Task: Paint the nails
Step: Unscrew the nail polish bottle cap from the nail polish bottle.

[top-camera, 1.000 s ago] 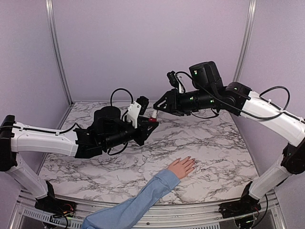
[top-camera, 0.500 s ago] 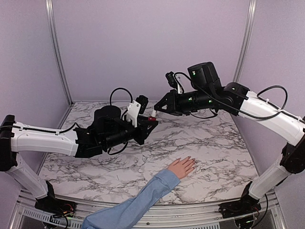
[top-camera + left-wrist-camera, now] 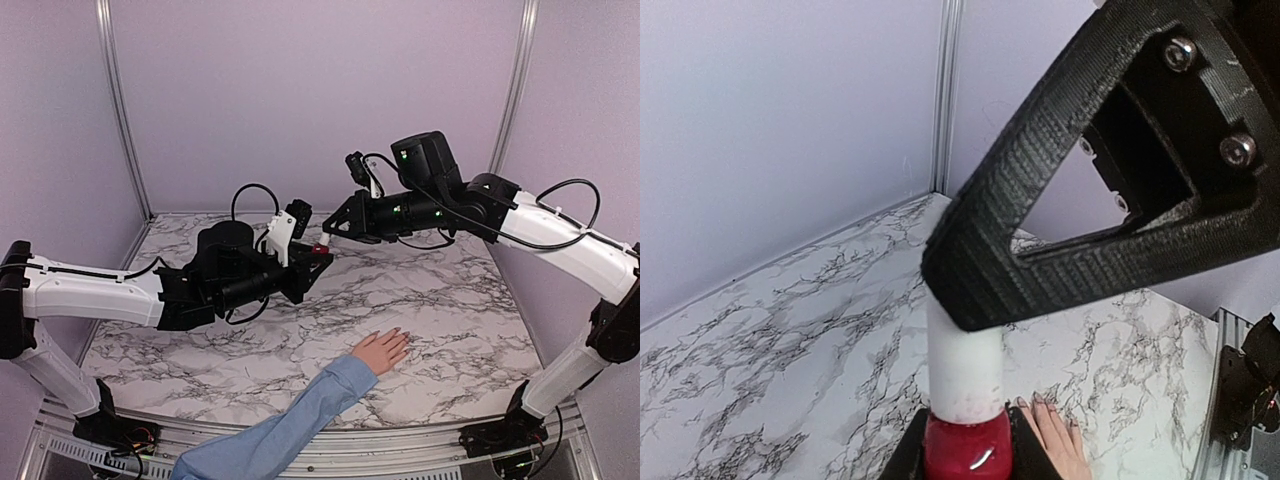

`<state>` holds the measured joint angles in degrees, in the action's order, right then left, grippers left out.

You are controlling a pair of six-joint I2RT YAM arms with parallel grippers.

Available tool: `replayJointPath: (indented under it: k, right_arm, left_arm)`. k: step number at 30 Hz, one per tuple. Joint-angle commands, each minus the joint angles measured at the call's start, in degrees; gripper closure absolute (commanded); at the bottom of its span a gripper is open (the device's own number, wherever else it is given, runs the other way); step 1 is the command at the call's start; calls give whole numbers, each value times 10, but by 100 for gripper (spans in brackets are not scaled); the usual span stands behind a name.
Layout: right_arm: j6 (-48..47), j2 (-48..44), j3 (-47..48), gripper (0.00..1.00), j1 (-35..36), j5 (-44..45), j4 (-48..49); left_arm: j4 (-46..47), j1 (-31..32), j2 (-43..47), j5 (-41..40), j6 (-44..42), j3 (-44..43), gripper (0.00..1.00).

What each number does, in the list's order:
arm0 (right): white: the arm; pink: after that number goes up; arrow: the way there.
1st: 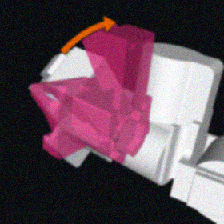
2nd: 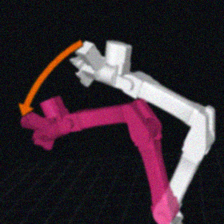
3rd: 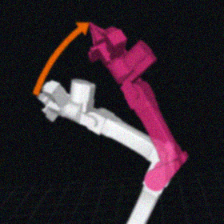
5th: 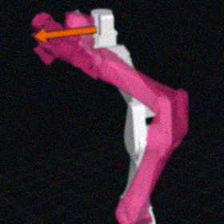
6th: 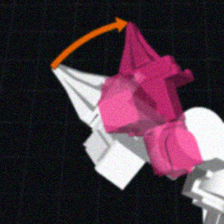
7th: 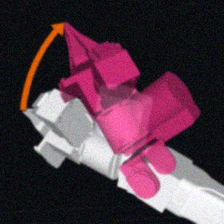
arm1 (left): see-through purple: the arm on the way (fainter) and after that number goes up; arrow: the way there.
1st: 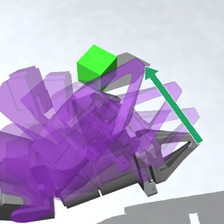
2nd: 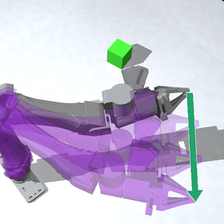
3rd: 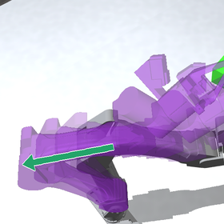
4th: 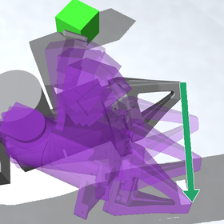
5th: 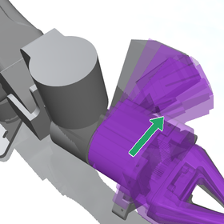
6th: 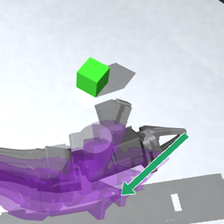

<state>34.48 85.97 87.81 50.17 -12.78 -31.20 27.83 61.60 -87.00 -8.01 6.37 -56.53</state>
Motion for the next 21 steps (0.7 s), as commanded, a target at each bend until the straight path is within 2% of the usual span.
replayJointPath:
  k: [1, 3, 6, 10, 21]
  right_arm:
    - [-13, -5, 7, 93, 6, -29, 25]
    - [-29, -9, 6, 95, 6, -41, 29]
    - [-53, -21, 3, 100, 6, -65, 44]
    - [-84, -40, -5, 100, 5, -102, 71]
    - [-204, -88, -20, 100, 6, -223, 125]
  left_arm:
    - [13, 7, -2, 37, -6, -27, 100]
    - [12, 7, 3, 62, -9, -27, 100]
    - [13, 6, 14, 149, -19, -26, 100]
    - [20, 5, 28, 242, -18, -31, 100]
    - [36, 5, 26, 402, 16, -79, 100]
